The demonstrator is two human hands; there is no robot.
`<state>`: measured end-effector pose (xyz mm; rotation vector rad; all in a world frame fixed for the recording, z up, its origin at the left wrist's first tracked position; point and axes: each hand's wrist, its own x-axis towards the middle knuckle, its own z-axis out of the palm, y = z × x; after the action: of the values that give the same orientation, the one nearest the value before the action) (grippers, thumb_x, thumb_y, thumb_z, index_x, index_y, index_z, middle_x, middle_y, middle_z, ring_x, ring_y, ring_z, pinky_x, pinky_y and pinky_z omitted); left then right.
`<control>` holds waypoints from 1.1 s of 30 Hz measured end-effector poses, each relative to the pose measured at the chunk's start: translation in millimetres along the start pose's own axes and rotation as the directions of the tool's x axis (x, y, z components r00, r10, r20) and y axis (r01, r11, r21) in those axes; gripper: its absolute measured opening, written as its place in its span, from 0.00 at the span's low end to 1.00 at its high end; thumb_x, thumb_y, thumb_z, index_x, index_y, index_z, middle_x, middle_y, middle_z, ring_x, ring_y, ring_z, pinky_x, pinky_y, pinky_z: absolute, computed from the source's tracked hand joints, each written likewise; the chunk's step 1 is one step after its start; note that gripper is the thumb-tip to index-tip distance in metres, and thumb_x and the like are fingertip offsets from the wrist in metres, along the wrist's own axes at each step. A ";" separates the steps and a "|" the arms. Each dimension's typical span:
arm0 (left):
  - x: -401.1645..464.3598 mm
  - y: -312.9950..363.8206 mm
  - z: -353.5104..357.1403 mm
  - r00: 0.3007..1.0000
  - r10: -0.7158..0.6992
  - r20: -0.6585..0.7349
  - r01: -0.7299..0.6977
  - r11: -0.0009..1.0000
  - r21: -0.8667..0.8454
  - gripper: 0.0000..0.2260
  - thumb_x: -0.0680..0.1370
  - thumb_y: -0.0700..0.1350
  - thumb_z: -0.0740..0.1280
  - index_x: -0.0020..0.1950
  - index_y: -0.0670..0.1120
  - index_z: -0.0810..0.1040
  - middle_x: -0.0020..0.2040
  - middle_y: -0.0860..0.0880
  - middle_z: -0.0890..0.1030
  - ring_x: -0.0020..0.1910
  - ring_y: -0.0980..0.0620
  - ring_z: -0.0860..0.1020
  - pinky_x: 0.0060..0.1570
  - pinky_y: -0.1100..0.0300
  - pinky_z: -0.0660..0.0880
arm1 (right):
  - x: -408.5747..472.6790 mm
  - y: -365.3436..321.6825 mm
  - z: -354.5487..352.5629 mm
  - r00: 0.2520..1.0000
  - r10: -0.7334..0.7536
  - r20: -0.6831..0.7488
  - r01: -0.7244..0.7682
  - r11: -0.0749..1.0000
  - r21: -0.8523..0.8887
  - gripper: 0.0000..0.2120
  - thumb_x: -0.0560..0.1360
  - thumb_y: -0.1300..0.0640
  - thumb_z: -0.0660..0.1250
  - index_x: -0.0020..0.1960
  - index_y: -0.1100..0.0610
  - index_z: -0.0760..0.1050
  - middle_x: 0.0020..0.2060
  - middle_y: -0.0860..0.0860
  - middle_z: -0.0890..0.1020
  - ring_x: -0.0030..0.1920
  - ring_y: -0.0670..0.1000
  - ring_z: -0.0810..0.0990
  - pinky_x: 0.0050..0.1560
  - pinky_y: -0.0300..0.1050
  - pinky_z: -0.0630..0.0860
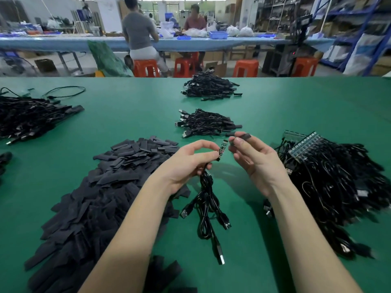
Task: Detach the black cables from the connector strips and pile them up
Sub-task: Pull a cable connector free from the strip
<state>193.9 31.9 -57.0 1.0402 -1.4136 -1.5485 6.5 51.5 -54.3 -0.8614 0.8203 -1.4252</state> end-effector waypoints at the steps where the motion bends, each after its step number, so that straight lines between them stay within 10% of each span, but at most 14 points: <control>1: -0.6 0.4 -0.1 1.000 0.000 0.014 0.000 1.000 0.004 0.04 0.78 0.43 0.72 0.49 0.53 0.82 0.41 0.55 0.81 0.35 0.57 0.76 0.31 0.68 0.67 | 0.1 1.0 0.3 1.000 -0.010 -0.002 0.010 1.000 -0.007 0.15 0.59 0.54 0.80 0.45 0.52 0.87 0.47 0.51 0.87 0.45 0.46 0.86 0.42 0.34 0.80; 26: -11.7 7.7 -14.6 0.979 0.025 0.201 -0.077 0.965 0.253 0.03 0.79 0.44 0.72 0.52 0.50 0.82 0.44 0.48 0.82 0.43 0.54 0.75 0.49 0.66 0.71 | -6.6 -2.3 -13.3 0.949 0.112 0.294 -0.055 0.979 -0.196 0.09 0.65 0.62 0.75 0.43 0.53 0.87 0.45 0.54 0.88 0.45 0.47 0.86 0.45 0.37 0.81; 33: -2.4 3.9 -2.0 0.980 0.196 0.019 -0.194 0.943 0.269 0.07 0.77 0.44 0.74 0.53 0.47 0.80 0.42 0.50 0.84 0.41 0.53 0.82 0.45 0.62 0.77 | 0.2 2.4 -12.8 0.993 0.070 0.093 -0.066 0.997 -0.037 0.05 0.65 0.62 0.76 0.41 0.56 0.87 0.44 0.56 0.87 0.43 0.49 0.86 0.45 0.35 0.81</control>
<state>196.7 33.2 -53.0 1.0259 -1.7021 -1.2309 -3.6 51.1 -62.4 -0.9119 0.7967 -1.3043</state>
